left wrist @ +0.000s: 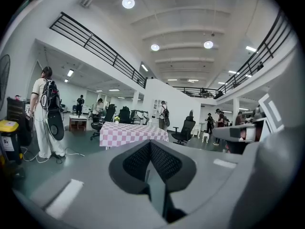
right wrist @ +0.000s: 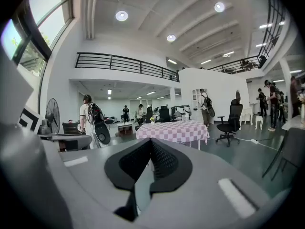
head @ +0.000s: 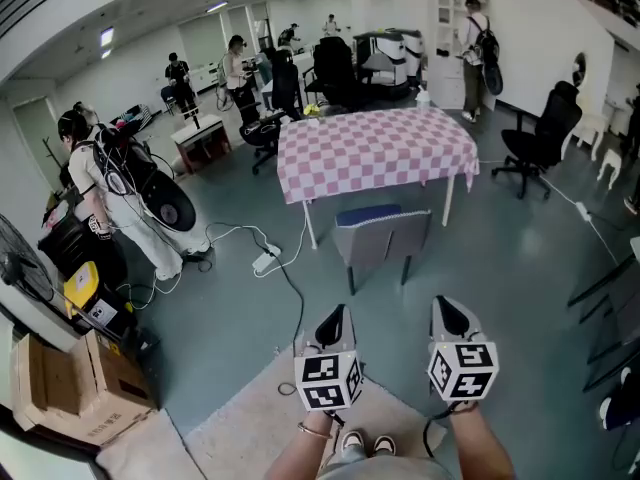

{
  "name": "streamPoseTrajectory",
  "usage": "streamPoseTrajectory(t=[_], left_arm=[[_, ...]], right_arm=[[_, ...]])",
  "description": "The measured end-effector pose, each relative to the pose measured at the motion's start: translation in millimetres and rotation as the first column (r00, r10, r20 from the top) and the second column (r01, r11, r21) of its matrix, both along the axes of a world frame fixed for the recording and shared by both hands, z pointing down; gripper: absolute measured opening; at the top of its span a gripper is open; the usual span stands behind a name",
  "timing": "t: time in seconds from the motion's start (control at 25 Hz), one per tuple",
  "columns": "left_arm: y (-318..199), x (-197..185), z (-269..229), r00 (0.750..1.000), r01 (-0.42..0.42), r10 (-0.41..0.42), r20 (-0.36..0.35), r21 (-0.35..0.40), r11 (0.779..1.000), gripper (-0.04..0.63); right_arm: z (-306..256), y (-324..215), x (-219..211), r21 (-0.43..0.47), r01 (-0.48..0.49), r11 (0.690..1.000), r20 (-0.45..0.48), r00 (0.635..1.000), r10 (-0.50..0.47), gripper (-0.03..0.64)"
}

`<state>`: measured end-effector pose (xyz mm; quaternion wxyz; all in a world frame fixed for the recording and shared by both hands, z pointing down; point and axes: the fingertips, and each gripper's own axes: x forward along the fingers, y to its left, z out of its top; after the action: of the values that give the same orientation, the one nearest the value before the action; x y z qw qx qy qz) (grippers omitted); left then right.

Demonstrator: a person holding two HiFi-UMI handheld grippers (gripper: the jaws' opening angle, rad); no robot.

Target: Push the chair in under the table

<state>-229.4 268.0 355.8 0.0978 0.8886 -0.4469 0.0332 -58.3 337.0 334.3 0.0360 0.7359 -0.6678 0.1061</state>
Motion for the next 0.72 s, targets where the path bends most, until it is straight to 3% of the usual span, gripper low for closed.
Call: streamPoseTrajectory(t=[0.6,0.64,0.72], left_arm=[[16.1,-3.5,-4.5,0.999,0.019,-0.019,-0.025,-0.005,1.0,0.005],[17.4,-3.4,-4.5,0.999,0.014,-0.014,-0.03,-0.007,1.0,0.045],[19.8,-4.0,-3.5,0.999,0.009,-0.01,-0.035,-0.011,1.0,0.06]], right_arm=[[-3.5,18.6,5.1,0.064,-0.006,0.998,0.063,0.998,0.002,0.015],[-3.8,19.9,5.2,0.066,-0.008,0.998,0.063,0.998,0.004,0.018],[-3.4,22.6,4.8,0.068,-0.008,0.998,0.063,0.998,0.003,0.038]])
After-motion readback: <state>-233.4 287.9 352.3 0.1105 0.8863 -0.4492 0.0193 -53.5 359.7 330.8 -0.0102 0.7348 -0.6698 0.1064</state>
